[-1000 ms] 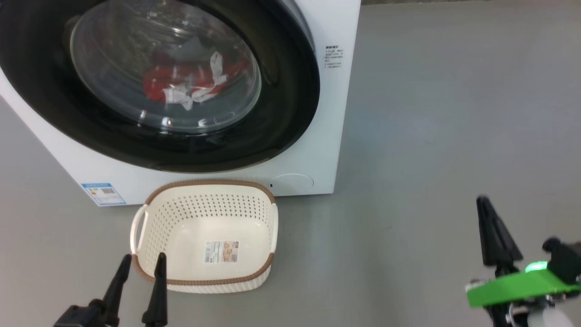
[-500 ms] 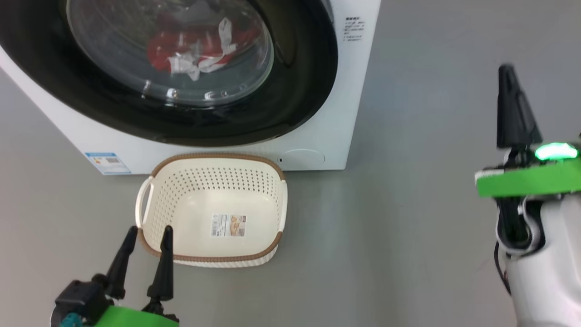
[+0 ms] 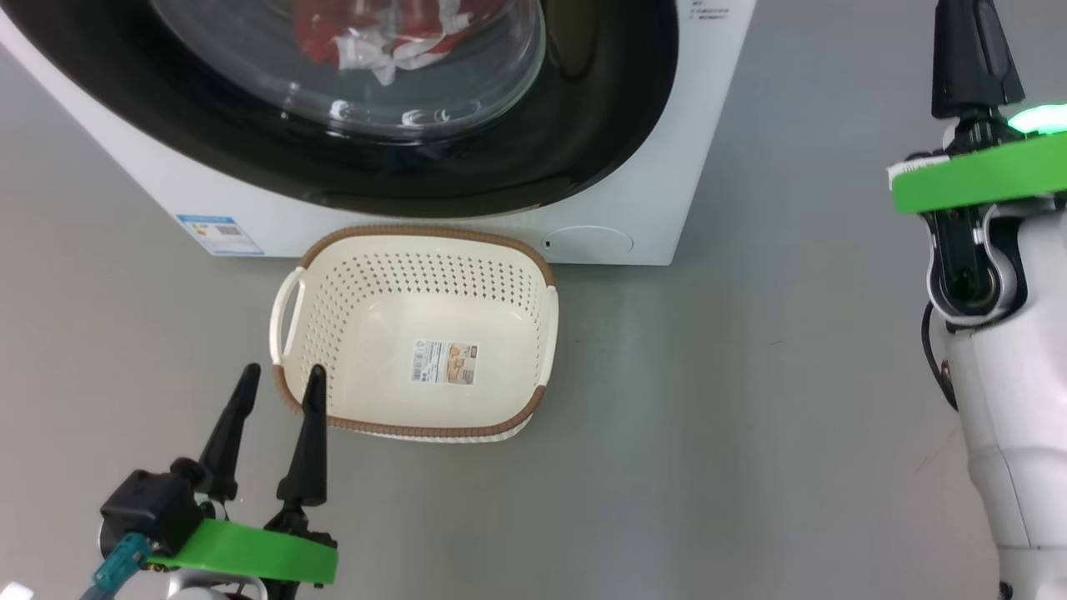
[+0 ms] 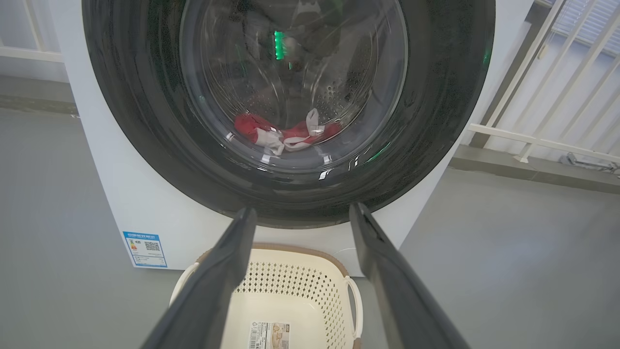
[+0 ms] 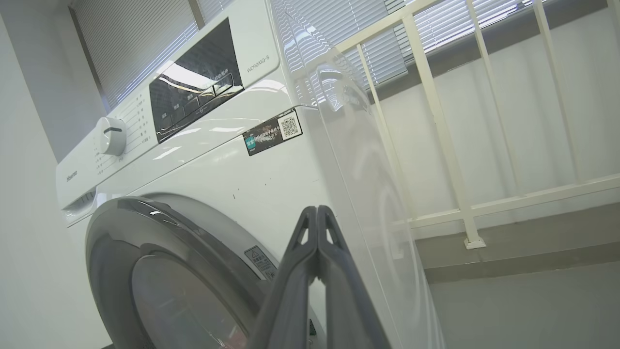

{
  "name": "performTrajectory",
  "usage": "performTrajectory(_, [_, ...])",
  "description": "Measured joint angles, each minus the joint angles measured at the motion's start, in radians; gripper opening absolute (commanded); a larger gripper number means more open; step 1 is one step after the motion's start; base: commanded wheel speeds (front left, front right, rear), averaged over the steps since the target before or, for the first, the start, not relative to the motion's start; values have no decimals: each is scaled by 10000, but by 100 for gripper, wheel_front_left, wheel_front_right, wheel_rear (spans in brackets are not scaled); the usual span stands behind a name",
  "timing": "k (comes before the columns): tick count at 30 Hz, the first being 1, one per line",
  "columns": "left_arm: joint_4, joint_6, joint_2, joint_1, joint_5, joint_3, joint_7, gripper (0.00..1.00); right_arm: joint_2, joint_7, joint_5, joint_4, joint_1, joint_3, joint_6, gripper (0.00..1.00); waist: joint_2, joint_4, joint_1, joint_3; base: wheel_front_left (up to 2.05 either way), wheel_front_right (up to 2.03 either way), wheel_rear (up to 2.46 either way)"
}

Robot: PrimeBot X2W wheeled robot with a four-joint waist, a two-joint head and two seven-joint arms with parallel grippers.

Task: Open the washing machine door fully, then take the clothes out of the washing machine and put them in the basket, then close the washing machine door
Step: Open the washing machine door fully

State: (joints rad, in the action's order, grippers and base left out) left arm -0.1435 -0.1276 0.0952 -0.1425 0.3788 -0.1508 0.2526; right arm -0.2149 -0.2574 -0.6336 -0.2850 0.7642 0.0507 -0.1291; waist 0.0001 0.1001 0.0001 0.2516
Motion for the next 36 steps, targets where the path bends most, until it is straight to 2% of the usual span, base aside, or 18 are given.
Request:
performTrajectory(7, [-2,0,-8,-275,134,-77,2,100,-577,38,-811,-1465,1371,1365,0,0,0,251,0,363,0,0,0])
performTrajectory(12, [2,0,-10,-450,217,-140,10,100,-970,606,-1941,-2144,2353,2334,0,0,0,368,0,641,0,0,0])
performTrajectory(19, [8,0,-8,-719,343,-341,10,100,-1289,2688,-5154,-2228,3036,3250,0,0,0,513,0,1021,0,0,0])
performTrajectory(23, [15,0,-4,-890,401,-460,10,100,-1680,4006,-6727,-2096,3313,3417,0,0,-1,604,0,1248,0,0,0])
performTrajectory(27, [10,0,2,-998,485,-573,10,100,-1778,5304,-8115,-2303,3844,3507,0,0,0,721,0,1501,0,0,0])
performTrajectory(36, [6,0,-2,-1331,562,-800,10,100,-1691,7003,-9731,-3676,4671,3091,0,0,0,985,-1,1836,0,0,0])
